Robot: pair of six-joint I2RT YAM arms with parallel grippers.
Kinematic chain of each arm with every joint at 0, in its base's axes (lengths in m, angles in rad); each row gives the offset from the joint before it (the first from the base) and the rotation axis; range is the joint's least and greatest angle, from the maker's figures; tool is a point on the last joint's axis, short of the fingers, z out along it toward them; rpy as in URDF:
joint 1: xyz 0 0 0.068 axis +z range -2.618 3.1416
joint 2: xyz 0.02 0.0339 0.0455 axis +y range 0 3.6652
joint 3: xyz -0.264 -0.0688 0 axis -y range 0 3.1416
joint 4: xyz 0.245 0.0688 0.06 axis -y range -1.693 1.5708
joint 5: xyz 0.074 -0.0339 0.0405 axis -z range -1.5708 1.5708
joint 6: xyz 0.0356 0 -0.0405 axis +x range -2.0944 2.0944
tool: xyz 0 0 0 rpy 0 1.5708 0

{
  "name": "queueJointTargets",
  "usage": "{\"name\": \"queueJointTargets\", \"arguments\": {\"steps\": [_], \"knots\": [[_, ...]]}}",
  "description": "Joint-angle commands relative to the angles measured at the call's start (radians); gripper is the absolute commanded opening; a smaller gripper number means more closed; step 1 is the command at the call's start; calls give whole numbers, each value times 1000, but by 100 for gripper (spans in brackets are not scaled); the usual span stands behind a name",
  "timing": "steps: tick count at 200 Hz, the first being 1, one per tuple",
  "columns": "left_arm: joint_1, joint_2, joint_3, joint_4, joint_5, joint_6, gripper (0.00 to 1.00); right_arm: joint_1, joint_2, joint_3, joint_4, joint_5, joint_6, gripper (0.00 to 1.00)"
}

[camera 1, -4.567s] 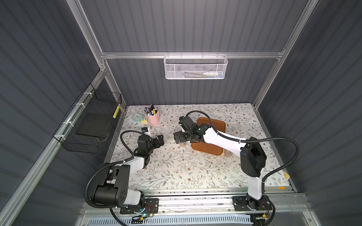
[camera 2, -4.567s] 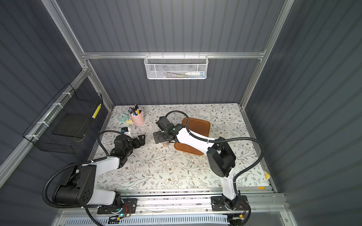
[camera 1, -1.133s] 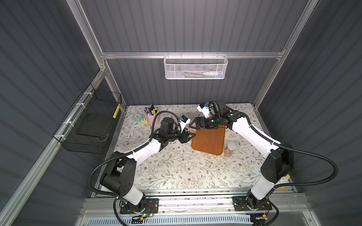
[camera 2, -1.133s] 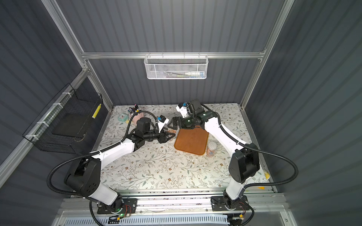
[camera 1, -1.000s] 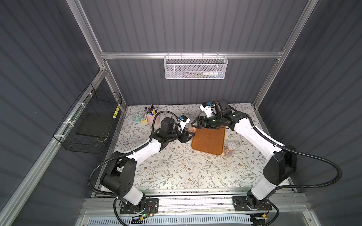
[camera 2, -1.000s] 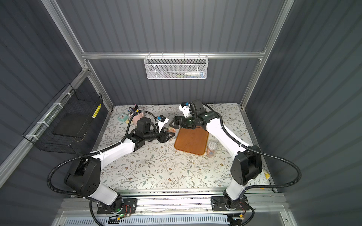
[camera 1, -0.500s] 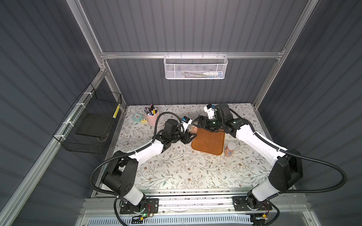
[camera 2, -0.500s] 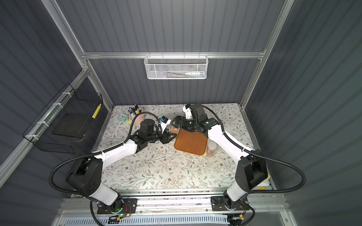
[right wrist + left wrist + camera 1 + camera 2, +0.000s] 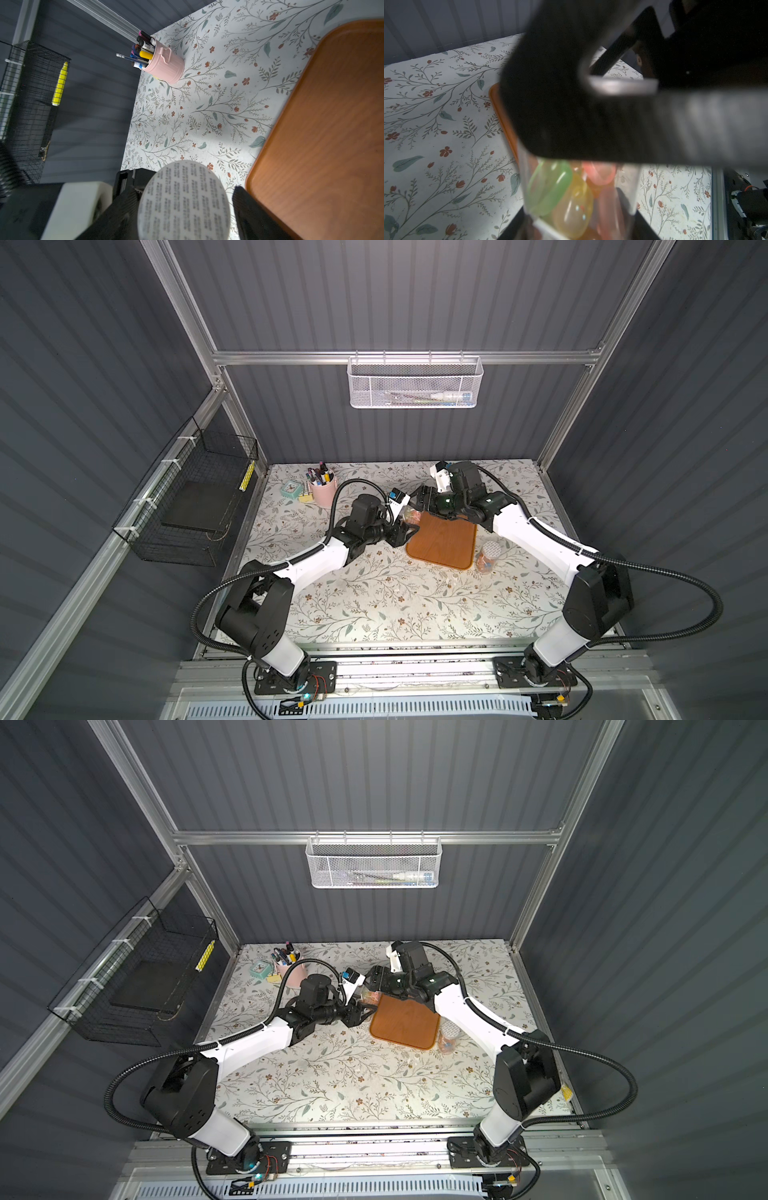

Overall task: Pour the candies out of the jar
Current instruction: Unscrew the lid from the jar.

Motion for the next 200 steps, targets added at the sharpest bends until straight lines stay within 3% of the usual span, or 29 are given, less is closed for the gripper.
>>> {"name": "queueJointTargets", "arguments": {"steps": [1, 52, 86, 95, 148, 200], "knots": [[-6, -9, 12, 53, 28, -22, 0, 9, 2, 30, -26, 55, -38, 73], [-6, -6, 16, 60, 47, -39, 0, 12, -15, 17, -23, 89, -61, 66], [-6, -3, 20, 59, 83, -48, 0, 6, -27, 17, 1, 46, -119, 59], [-6, -1, 20, 67, 105, -56, 0, -1, -35, 11, 22, 13, -137, 57], [-4, 7, 31, 109, 320, -31, 0, -83, -105, -99, 316, -524, -177, 52], [-3, 45, 54, 160, 436, -73, 0, -92, -142, -107, 317, -639, -252, 52]]}}
